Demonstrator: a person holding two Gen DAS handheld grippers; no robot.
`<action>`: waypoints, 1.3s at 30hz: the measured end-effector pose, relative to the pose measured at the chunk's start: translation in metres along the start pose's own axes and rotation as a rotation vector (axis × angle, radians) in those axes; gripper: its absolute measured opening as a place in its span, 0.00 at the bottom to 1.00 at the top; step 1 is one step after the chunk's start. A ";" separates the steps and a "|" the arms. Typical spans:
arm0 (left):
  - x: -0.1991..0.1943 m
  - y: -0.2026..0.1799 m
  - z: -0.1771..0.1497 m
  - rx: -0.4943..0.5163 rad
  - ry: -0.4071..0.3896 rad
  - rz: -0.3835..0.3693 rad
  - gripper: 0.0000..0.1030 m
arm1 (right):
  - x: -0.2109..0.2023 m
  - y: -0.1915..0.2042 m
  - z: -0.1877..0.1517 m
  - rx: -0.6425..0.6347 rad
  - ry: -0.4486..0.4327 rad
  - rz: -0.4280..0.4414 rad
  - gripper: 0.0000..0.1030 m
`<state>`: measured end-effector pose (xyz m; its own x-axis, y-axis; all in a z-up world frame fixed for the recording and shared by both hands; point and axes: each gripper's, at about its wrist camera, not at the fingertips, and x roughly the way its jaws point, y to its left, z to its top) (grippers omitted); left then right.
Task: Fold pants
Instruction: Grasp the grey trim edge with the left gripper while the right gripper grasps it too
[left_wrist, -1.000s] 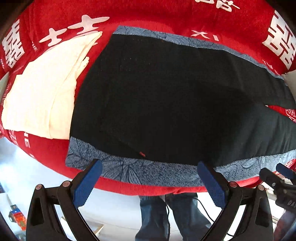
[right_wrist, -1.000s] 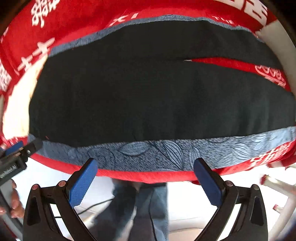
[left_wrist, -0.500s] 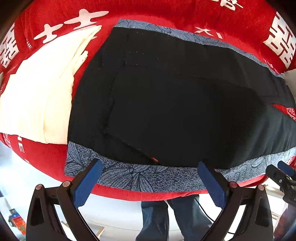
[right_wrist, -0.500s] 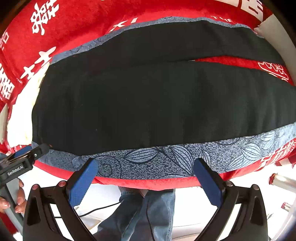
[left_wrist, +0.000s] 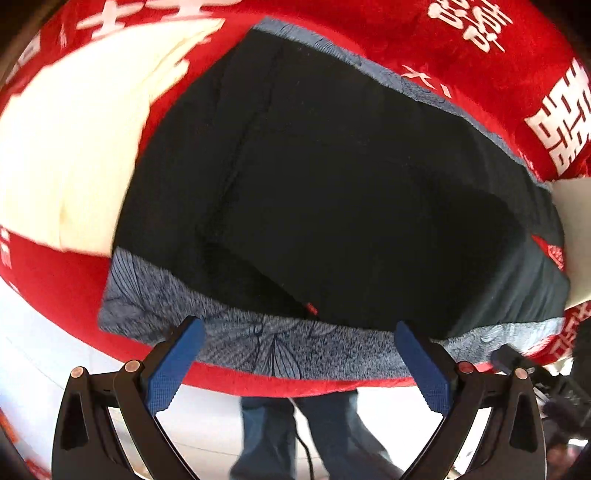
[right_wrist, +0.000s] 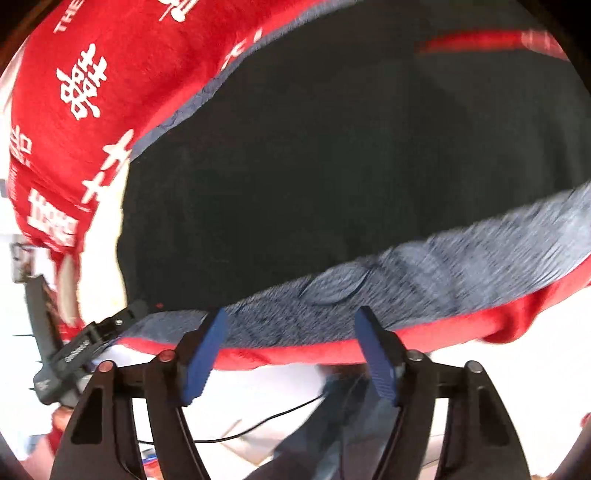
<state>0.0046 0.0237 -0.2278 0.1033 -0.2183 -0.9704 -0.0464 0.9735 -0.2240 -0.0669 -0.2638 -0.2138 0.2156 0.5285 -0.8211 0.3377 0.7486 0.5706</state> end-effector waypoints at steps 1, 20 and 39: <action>0.001 0.003 -0.003 -0.010 0.003 -0.010 1.00 | 0.004 -0.004 -0.003 0.012 0.010 0.022 0.64; 0.041 0.029 -0.029 -0.165 0.051 -0.098 1.00 | 0.008 -0.063 -0.006 0.195 -0.061 0.325 0.57; -0.026 0.030 0.009 -0.178 -0.039 -0.257 0.10 | -0.068 -0.015 0.028 0.133 -0.124 0.268 0.06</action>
<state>0.0093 0.0595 -0.2082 0.1720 -0.4493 -0.8767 -0.1863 0.8590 -0.4768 -0.0610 -0.3221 -0.1671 0.4203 0.6406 -0.6426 0.3692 0.5261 0.7661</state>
